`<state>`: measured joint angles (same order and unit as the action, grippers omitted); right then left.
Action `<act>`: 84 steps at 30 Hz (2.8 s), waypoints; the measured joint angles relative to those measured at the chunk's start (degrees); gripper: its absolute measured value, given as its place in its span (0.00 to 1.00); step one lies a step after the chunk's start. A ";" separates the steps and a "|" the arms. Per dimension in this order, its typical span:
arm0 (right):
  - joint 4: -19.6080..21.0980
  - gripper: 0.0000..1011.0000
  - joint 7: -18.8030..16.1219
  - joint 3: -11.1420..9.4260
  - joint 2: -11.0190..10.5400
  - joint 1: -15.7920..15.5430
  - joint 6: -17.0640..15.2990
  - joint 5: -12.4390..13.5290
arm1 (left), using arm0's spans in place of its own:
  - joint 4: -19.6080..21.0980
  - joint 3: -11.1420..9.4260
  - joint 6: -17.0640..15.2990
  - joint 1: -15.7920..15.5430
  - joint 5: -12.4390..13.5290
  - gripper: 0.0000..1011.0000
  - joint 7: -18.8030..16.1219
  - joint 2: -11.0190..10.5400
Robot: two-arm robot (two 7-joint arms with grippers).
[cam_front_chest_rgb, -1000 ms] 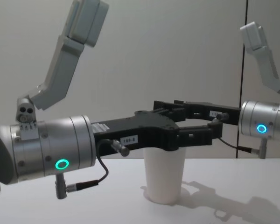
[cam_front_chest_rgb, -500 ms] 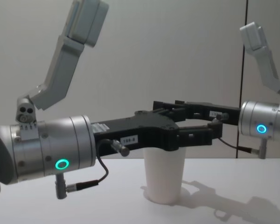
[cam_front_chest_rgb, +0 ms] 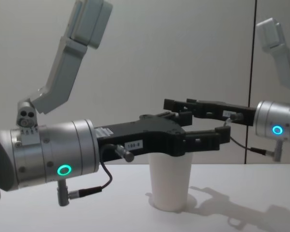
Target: Place the pen into the pen holder.
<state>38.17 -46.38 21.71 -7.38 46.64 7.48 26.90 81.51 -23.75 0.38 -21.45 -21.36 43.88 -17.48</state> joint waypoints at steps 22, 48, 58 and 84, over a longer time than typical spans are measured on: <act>18.19 0.99 4.60 -3.11 -6.11 -9.66 -5.43 1.90 | 0.00 0.00 0.00 0.00 0.00 0.99 0.00 0.00; 37.89 0.99 16.97 -6.09 -14.08 -24.32 -8.54 6.32 | 0.00 0.00 0.00 0.00 0.00 0.99 0.00 0.00; 43.62 0.99 22.37 -6.96 -16.73 -29.75 -9.13 8.48 | 0.00 0.00 0.00 0.00 0.00 0.99 0.00 0.00; 50.99 0.99 30.59 -8.16 -20.37 -37.35 -11.17 11.91 | 0.00 0.00 0.00 0.00 0.00 0.99 0.00 0.00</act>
<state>89.16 -15.79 13.55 -27.74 9.29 -3.69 38.81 81.51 -23.75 0.38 -21.45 -21.36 43.88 -17.48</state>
